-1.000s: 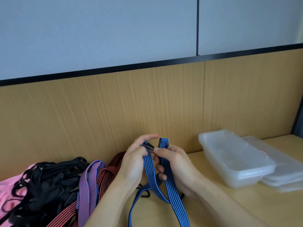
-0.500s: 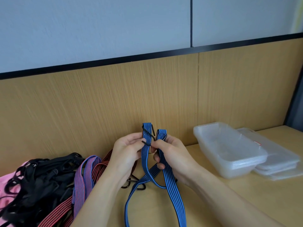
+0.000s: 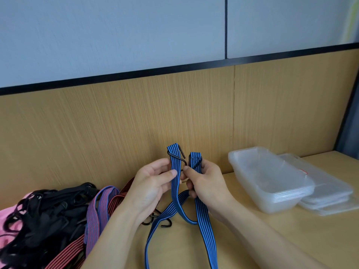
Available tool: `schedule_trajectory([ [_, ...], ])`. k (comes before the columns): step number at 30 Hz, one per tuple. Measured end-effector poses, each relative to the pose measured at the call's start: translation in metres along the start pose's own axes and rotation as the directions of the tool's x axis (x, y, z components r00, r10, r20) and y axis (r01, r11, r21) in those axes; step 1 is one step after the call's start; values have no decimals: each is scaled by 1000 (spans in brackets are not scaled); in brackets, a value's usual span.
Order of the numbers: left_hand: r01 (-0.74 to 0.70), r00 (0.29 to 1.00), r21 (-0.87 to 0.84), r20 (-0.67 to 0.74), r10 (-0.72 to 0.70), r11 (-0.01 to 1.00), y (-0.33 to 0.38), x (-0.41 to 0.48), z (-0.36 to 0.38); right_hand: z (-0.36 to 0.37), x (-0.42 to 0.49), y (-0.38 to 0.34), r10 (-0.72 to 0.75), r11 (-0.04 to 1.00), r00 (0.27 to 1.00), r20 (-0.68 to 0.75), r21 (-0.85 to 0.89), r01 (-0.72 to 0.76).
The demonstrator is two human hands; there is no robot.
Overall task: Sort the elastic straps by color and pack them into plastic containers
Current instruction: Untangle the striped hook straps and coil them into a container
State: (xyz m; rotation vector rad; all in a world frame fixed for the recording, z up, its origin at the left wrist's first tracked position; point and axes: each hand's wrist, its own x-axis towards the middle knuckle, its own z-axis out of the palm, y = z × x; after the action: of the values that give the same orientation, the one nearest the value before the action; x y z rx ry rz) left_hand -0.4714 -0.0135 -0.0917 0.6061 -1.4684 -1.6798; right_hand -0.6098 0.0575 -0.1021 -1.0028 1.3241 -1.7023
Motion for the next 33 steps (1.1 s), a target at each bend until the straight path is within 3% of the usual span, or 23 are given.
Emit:
schedule_trajectory([
  [5,-72,996,199,-41,82,977,-3,-2,4,2,-3,2,-13,999,999,44,-39,14],
  [10,-46,991,167,-113,66,985,-5,0,6,1,-2,2,5,1000,1000,27,-19,-5],
  [15,-39,982,126,-180,62,991,-5,1,7,-2,0,-5,-33,982,994,-101,184,51],
  [20,-56,989,208,-121,82,977,-6,-1,10,-3,2,-7,-204,977,966,-157,29,210],
  [29,-67,998,311,2,70,948,-10,-4,14,-3,2,-5,-181,982,974,-135,22,186],
  [33,-23,997,199,82,6,980,-11,-5,15,-1,3,-2,-203,978,967,-156,22,209],
])
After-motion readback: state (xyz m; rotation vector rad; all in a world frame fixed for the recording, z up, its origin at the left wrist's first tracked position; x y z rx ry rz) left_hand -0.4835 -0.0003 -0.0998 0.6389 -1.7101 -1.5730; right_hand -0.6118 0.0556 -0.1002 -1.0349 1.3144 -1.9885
